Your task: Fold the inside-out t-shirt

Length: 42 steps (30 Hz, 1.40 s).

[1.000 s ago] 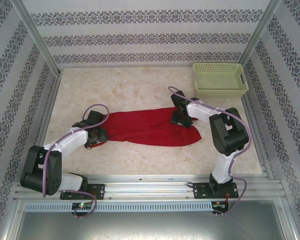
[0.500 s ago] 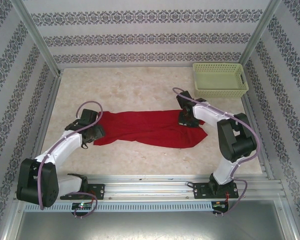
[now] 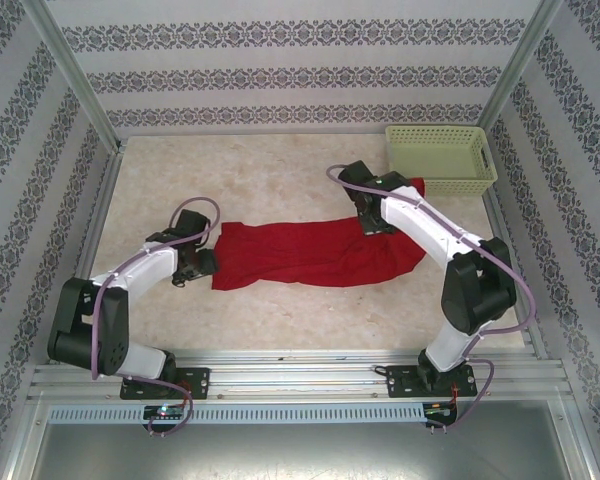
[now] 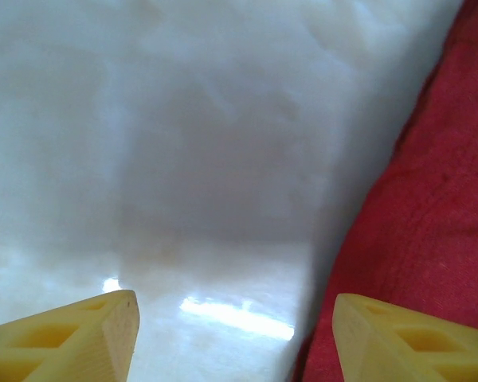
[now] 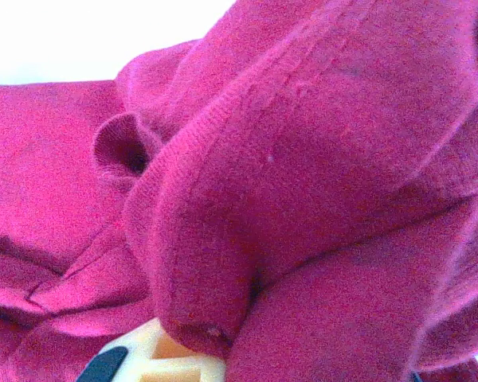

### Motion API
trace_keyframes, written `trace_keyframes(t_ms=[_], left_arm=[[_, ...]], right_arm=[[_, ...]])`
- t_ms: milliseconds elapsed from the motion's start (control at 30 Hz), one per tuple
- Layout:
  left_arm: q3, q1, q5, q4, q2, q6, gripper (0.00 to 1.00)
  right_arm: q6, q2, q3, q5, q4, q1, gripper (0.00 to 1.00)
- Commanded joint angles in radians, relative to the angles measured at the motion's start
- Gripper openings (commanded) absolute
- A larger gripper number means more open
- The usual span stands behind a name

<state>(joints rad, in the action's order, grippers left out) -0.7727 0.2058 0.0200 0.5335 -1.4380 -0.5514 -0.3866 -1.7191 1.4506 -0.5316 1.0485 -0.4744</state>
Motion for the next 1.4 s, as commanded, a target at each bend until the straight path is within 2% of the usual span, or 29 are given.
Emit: trace_keyframes(t_ms=[0,233,500,700,933,1200,1367], left_arm=[[-0.007,0.056,-0.049,-0.041,-0.028,-0.021,0.63],[0.043,0.124,-0.100,-0.146,-0.049,-0.085,0.56],[0.139,0.125,-0.130,-0.256,0.000,-0.126,0.48],[0.204,0.124,-0.145,-0.323,0.014,-0.154,0.44],[0.255,0.124,-0.168,-0.384,0.004,-0.167,0.41],[0.273,0.125,-0.182,-0.420,-0.007,-0.172,0.39],[0.280,0.125,-0.182,-0.426,0.005,-0.174,0.38]], right_arm=[[0.047,-0.055,0.105,-0.161,0.161,-0.045,0.00],[0.053,-0.159,0.291,-0.179,0.234,-0.159,0.00],[-0.033,-0.328,0.560,-0.022,0.290,-0.308,0.00],[-0.156,-0.370,0.605,0.234,0.170,-0.340,0.00],[-0.250,-0.380,0.597,0.406,0.027,-0.341,0.00],[-0.283,-0.481,0.705,0.492,0.034,-0.369,0.00],[-0.300,-0.532,0.765,0.501,0.043,-0.382,0.00]])
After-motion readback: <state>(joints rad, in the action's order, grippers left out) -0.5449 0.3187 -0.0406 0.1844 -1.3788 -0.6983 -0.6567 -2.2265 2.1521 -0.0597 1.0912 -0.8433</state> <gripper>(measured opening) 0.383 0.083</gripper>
